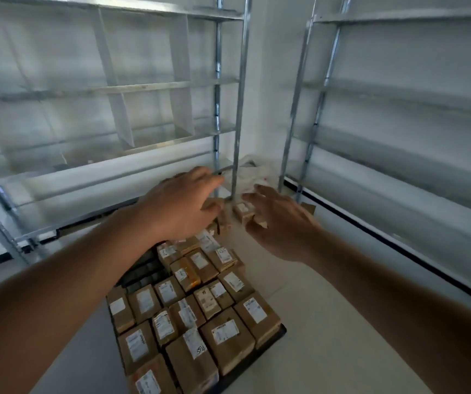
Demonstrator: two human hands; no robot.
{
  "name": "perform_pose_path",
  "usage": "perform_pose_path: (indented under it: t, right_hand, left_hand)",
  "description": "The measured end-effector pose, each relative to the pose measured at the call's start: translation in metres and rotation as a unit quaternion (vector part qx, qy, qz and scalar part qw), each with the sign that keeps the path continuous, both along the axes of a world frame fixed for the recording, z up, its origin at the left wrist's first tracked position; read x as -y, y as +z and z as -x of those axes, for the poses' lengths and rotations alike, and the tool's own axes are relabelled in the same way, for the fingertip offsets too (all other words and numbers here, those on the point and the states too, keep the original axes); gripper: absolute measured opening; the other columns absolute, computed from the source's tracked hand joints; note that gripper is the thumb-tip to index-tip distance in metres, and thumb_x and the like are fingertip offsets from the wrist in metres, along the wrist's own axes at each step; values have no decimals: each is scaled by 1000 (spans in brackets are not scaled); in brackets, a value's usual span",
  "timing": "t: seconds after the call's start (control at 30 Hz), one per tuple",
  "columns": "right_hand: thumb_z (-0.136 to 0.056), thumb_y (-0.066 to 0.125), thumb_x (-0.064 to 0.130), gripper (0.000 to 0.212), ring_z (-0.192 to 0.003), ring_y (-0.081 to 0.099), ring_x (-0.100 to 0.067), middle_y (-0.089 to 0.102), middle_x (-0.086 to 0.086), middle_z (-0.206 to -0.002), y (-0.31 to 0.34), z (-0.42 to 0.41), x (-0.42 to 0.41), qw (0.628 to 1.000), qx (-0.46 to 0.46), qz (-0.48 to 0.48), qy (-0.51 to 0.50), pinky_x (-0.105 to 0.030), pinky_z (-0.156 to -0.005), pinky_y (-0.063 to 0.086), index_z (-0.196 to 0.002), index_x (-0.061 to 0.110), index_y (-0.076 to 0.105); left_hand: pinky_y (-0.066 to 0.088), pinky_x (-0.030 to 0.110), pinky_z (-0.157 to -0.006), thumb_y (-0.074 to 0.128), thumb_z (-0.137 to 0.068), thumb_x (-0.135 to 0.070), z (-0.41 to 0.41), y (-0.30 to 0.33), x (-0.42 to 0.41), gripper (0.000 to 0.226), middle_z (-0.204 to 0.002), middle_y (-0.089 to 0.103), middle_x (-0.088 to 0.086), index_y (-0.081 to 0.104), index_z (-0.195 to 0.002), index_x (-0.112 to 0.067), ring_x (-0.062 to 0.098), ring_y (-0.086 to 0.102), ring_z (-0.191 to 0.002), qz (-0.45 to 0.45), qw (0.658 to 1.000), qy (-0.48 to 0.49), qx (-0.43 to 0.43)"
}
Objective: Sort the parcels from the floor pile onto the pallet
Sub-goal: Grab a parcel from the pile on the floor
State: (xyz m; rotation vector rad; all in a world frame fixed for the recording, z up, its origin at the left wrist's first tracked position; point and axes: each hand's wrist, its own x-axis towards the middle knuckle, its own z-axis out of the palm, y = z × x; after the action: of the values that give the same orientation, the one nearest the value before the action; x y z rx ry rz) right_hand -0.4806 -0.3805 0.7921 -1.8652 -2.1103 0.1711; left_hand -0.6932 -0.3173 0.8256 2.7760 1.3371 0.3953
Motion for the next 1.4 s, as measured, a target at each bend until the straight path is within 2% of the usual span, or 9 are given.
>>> perform_pose_path:
  t: [0.13,0.27,0.37,0.53,0.6,0.8,1.0,1.2,1.4]
  right_hand:
    - [-102,51,49,63,-154,33,-28,26,2,-172,15,-88,13,999,14,-8,-28,-49,-121,36,-160,36,34]
    - [-102,49,51,59,-151,37,-27,31,3,-169,22,-186,30,998,13,4,-60,-44,-120,37,-158,36,38]
    - [-101,52,48,57,-145,44,-28,38,4,-163,26,-243,33,997,15,12,-80,-40,-115,40,-156,37,41]
    - [-100,52,51,60,-149,39,-29,33,5,-166,29,-307,14,995,13,19,-94,-44,-117,39,-157,41,36]
    - [-98,49,55,63,-150,37,-29,31,5,-167,28,-328,-2,995,14,22,-97,-45,-117,38,-157,42,34]
    - [-101,53,51,52,-141,46,-28,41,4,-156,9,-382,-80,994,25,40,-99,-40,-106,41,-150,41,42]
    - [-100,53,52,56,-151,36,-30,30,3,-168,-19,-420,-186,991,25,69,-116,-43,-117,35,-153,46,34]
    - [-100,53,53,54,-139,48,-30,41,1,-157,-46,-472,-276,987,19,96,-127,-42,-107,41,-152,41,40]
    - [-102,51,55,57,-144,44,-28,42,2,-160,-81,-547,-374,986,24,120,-112,-46,-113,38,-154,36,41]
  left_hand:
    - [40,43,-114,47,-103,-52,-91,11,2,61,-162,31,-8,31,-158,-32,17,40,-143,-1,1000,-28,14]
    - [38,37,-110,47,-100,-53,-189,8,8,62,-163,30,-9,32,-158,-34,16,38,-144,13,998,-59,23]
    - [41,43,-113,47,-100,-54,-247,9,7,63,-163,32,-8,32,-158,-33,17,41,-143,21,997,-76,19]
    - [45,42,-108,51,-101,-55,-310,16,-20,63,-158,36,-10,34,-157,-33,11,50,-131,42,995,-91,3]
    - [43,41,-110,49,-101,-55,-331,16,-41,64,-160,34,-9,33,-159,-32,13,48,-135,42,994,-97,-10]
    - [42,42,-111,48,-102,-54,-387,2,-135,63,-161,35,-6,33,-159,-32,17,42,-141,41,993,-114,-18]
    - [43,42,-110,51,-101,-53,-447,-34,-256,63,-161,35,-4,33,-158,-33,19,46,-138,61,988,-137,-40]
    - [46,45,-106,49,-100,-58,-506,-59,-347,65,-152,43,-4,36,-157,-30,20,51,-132,91,981,-153,-72]
    - [51,44,-98,40,-97,-64,-574,-87,-437,62,-142,45,-7,38,-151,-34,15,54,-123,105,980,-134,-102]
